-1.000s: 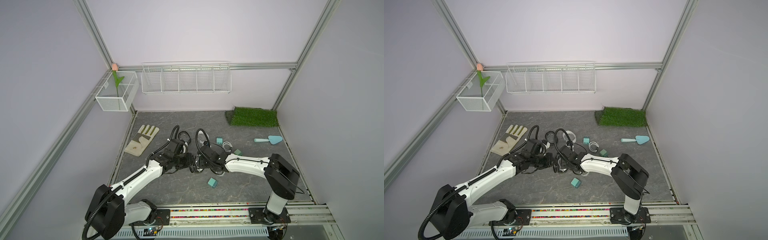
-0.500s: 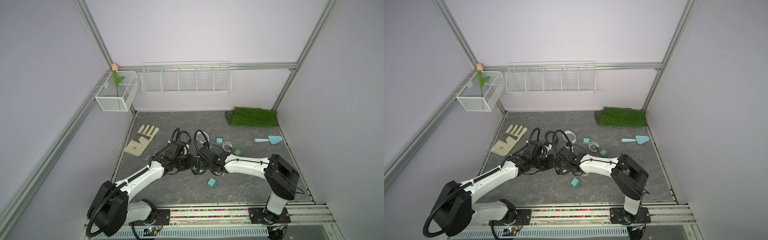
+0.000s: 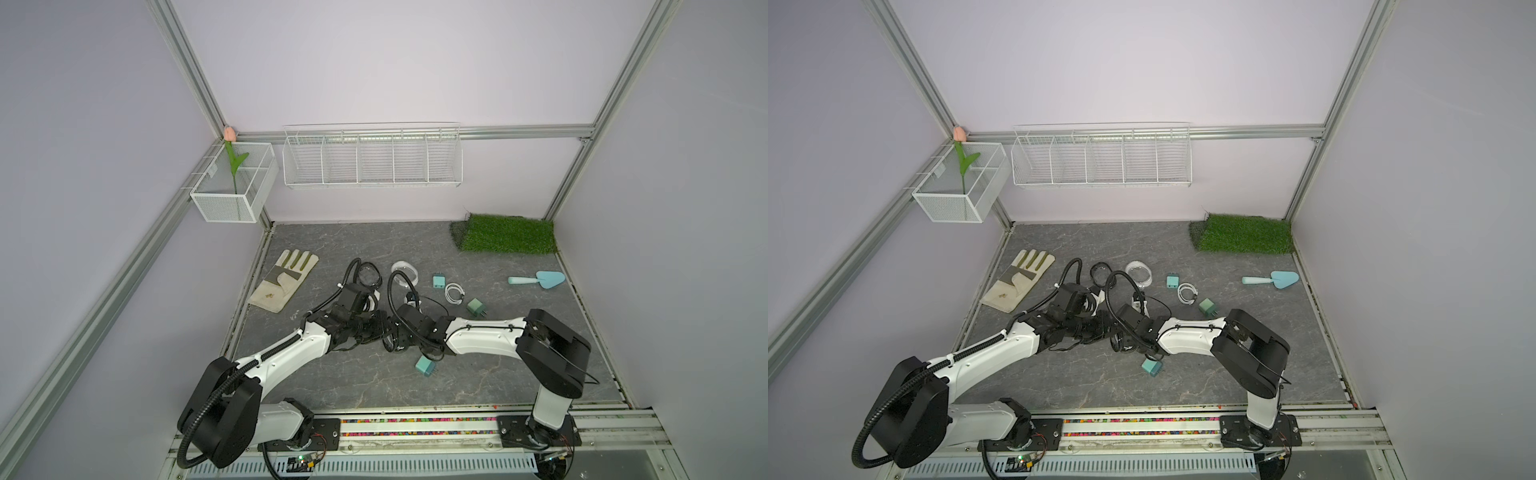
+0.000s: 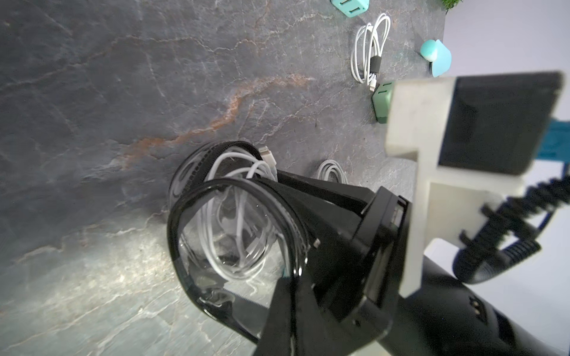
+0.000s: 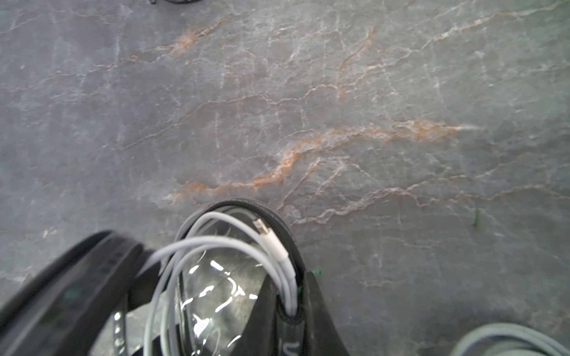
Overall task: Pack away charging kits
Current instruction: Place the charging cable in the storage bag.
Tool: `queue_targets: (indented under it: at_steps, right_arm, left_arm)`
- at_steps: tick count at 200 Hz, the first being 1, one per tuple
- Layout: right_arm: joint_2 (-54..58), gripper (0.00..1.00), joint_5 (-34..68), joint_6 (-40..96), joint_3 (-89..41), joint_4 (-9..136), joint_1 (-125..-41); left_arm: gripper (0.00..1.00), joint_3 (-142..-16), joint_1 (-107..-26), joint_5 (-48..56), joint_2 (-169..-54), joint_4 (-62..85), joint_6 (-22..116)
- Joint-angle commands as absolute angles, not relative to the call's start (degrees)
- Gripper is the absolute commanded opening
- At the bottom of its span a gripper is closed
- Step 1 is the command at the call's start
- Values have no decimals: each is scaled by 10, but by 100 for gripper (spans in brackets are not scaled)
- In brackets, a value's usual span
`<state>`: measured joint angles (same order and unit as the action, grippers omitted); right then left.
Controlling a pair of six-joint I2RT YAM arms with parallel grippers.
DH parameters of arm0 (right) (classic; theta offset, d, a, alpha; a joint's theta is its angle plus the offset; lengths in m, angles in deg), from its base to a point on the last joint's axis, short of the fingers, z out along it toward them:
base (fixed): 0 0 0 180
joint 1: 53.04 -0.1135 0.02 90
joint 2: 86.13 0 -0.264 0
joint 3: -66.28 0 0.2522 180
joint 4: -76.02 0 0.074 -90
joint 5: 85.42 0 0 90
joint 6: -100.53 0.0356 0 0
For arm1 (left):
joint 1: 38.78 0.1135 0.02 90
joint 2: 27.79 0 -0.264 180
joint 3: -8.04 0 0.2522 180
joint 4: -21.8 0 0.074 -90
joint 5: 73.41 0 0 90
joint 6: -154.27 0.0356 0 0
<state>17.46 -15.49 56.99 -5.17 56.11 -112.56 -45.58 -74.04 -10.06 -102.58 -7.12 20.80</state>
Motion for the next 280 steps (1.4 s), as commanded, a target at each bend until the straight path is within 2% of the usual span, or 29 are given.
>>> queue_targets:
  at_steps: [1, 55, 98, 136, 165, 220, 280]
  right_arm:
    - [153, 7, -146, 554, -36, 602, -1134]
    - [126, 6, -167, 564, 10, 679, -1135]
    - [105, 6, -221, 623, -24, 617, -1138]
    - [153, 6, -253, 625, -82, 565, -1174]
    - [183, 6, -224, 640, -66, 604, -1177]
    - [165, 6, -207, 607, -16, 679, -1181]
    - [146, 7, -218, 591, 1, 645, -1162]
  left_arm:
    - [0, -450, -742, -101, -1031, -59, 211]
    - [0, -424, -738, -126, -1029, -36, 209]
    - [0, -424, -738, -126, -1027, -33, 211]
    - [0, -429, -738, -141, -1027, -26, 209]
    - [0, -427, -737, -149, -1029, -9, 208]
    - [0, -421, -735, -187, -1022, 40, 206]
    - [0, -431, -726, -186, -994, -14, 224]
